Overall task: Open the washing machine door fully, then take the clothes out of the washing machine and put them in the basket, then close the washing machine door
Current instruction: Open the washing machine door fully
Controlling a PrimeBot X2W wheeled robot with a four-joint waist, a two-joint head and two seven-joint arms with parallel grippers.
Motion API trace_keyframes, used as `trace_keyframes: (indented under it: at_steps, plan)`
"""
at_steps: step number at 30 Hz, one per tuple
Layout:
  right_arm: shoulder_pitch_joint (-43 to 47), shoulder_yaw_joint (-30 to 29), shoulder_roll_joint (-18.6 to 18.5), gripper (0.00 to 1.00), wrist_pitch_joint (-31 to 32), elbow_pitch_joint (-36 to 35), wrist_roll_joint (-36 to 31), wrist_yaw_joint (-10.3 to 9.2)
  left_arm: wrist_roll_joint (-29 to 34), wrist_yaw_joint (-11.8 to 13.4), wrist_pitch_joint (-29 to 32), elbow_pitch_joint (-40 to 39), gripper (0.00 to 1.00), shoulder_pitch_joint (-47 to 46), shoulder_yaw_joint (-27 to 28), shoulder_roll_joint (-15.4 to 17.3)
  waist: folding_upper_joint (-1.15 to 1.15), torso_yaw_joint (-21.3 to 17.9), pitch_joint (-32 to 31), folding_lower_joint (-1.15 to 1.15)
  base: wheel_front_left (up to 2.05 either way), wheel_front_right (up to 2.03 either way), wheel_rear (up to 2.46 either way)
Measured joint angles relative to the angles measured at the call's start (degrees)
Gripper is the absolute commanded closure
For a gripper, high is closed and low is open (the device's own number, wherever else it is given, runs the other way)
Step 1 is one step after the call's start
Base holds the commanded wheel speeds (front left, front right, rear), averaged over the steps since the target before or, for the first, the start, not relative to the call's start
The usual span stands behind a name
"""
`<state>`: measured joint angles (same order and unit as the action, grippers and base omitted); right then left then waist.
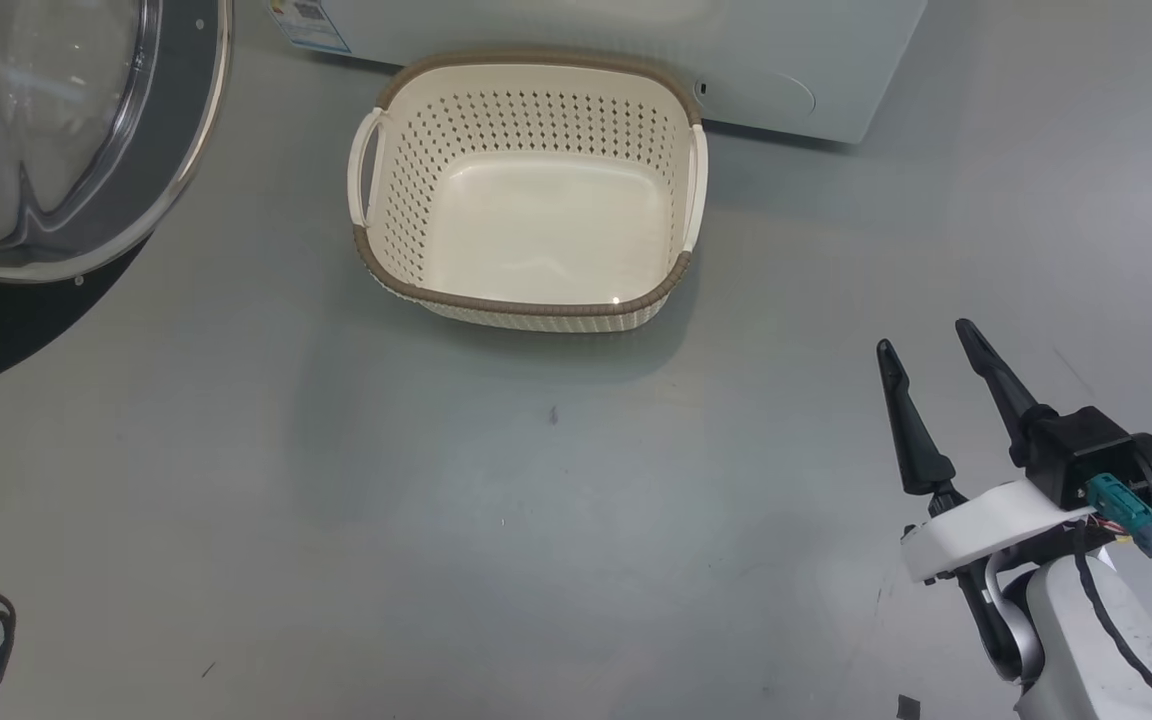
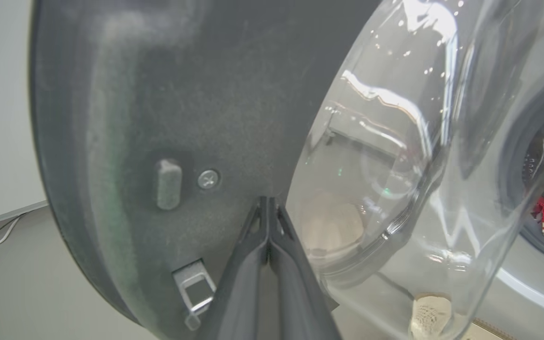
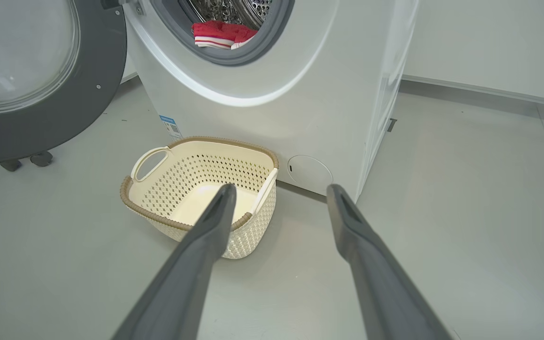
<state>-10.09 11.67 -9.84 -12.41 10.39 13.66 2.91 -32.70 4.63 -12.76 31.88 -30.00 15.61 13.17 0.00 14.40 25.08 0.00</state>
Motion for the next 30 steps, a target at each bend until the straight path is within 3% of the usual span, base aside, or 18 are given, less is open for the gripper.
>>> trace_keyframes:
  at_steps: [17,30]
  plan:
    - [0.4,-1.1,3.0,0.00,-1.2,5.1,2.1,-0.01,6.0,-3.0,-1.0,0.5,1.00,3.3,-6.0,-0.2,0.00,-1.7,-9.4,0.00,0.00,0.00,0.00]
    - [3.2,-1.3,4.6,0.00,-1.6,6.4,3.8,0.07,7.6,-5.5,-1.5,-4.6,1.00,9.2,-9.2,-1.8,0.00,-6.3,-17.9,0.00,0.00,0.00,0.00]
